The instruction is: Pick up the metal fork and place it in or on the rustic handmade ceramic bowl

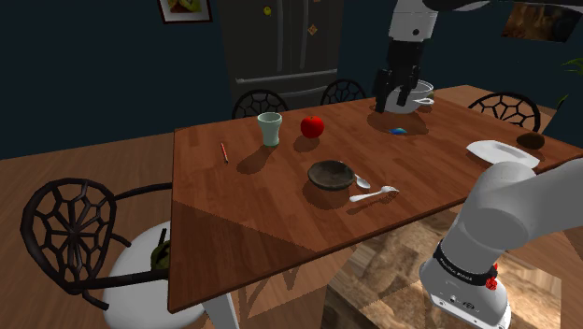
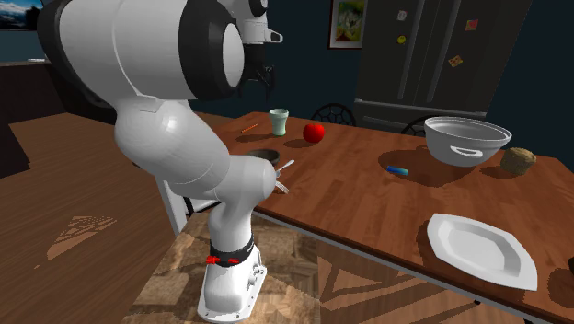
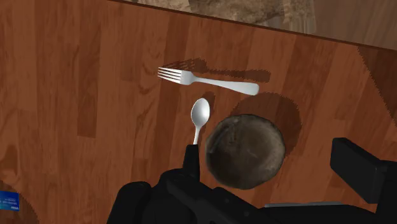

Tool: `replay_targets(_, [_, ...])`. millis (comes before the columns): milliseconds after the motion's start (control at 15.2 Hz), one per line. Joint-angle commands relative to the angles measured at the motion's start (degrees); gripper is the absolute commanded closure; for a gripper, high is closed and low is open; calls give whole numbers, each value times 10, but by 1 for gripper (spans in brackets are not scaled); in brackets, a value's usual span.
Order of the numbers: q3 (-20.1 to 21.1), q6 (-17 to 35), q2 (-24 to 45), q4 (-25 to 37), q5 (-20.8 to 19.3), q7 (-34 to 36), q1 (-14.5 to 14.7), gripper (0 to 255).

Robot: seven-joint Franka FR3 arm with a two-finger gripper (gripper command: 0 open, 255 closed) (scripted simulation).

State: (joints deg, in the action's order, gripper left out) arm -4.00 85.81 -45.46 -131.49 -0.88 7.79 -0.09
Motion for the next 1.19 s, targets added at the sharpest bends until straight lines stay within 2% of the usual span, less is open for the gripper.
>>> replay_targets(0, [0, 0, 0, 0, 0, 0, 0, 0])
replay_targets(594, [-78, 116, -16, -167, -61, -221, 54, 0])
replay_targets(1122, [-162, 246, 30, -277, -138, -415, 88, 0])
